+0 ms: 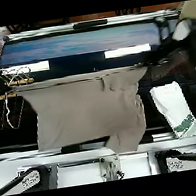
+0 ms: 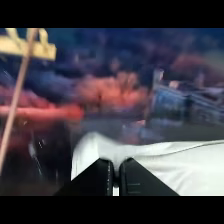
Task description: Fold the shirts.
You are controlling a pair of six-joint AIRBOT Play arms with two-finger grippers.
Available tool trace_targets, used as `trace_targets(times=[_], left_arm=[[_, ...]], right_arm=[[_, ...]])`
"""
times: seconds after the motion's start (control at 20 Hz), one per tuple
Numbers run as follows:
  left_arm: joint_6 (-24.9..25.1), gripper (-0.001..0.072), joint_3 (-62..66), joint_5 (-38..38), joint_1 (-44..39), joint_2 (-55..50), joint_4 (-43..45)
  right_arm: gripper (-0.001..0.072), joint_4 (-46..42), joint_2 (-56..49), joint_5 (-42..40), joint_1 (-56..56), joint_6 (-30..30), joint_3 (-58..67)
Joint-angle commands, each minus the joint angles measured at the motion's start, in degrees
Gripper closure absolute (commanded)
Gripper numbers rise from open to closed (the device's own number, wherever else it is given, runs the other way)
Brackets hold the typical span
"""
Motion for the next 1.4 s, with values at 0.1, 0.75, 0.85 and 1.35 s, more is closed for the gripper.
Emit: trace_targets(times=[0.1,0.75,0.85,1.35], left_arm=[[0.2,0.0671,3.63,21.51,-4.76,-17.75,-5.25],[8.55,0.0671,4.5,-0.66,-3.15,-24.94,-8.55],[8.35,0.0671,2.29,-7.17,-2.43,-25.22,-8.52],[8.31,0.0671,-2.78,-7.82,-2.45,-25.57,-8.5]], right_arm=[[0.0644,6.71,-12.11,-34.14,0.87,0.48,-1.97],[0.0644,2.25,-11.08,-1.73,0.85,-2.4,-2.08],[0.0644,-0.24,-11.23,4.55,0.85,-1.25,-4.2],[0.0635,3.56,-11.23,5.55,0.85,4.76,-11.37]])
